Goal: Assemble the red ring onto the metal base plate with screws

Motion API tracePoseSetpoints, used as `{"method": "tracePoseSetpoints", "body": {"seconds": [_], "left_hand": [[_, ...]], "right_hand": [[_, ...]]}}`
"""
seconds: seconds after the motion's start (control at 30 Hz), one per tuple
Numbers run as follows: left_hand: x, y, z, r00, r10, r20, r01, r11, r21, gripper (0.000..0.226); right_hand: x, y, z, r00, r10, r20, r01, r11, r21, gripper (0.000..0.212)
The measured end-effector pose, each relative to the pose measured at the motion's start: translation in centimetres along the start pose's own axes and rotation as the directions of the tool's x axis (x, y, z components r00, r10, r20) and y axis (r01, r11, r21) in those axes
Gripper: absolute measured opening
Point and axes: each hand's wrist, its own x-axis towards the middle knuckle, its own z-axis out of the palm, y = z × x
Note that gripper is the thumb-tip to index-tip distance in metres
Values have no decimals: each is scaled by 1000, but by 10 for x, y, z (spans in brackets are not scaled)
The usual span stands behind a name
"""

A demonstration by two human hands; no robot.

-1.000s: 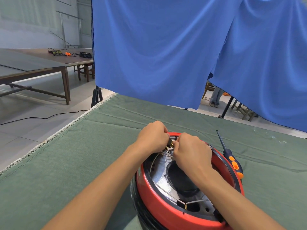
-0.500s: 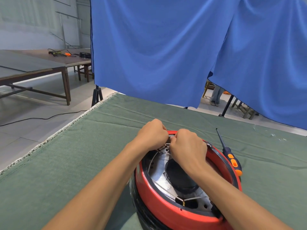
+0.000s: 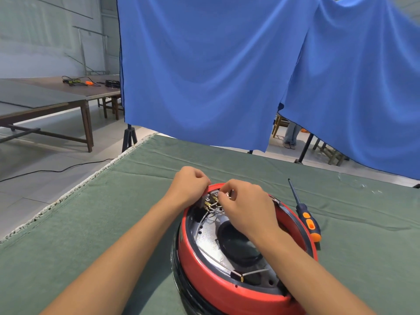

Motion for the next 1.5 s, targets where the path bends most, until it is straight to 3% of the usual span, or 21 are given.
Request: {"method": "tracePoseSetpoints", "body": {"seconds": [0.27,0.47,0.93,1.37,1.5], "left_hand": [[-6,0,0,999,47,-10,-46,998,50,18],[-11,5,-2,998,52,29,-56,981,187,22],[-10,4,0,1000,-2,31,-4,983,186,52],[-9,1,2,998,25,52,-35,980,197,55],[-9,0,2,998,26,56,-36,982,185,52]], "right_hand": [[0,-4,5,1000,4,5,-4,994,-108,21],[-1,-3,1,999,30,42,-26,996,-85,13],[-5,-4,5,998,42,41,-36,989,-140,18],[-7,-9,9,1000,0,-4,-1,980,-199,5],[-7,-9,12,1000,-4,-12,1,978,-209,12]]}}
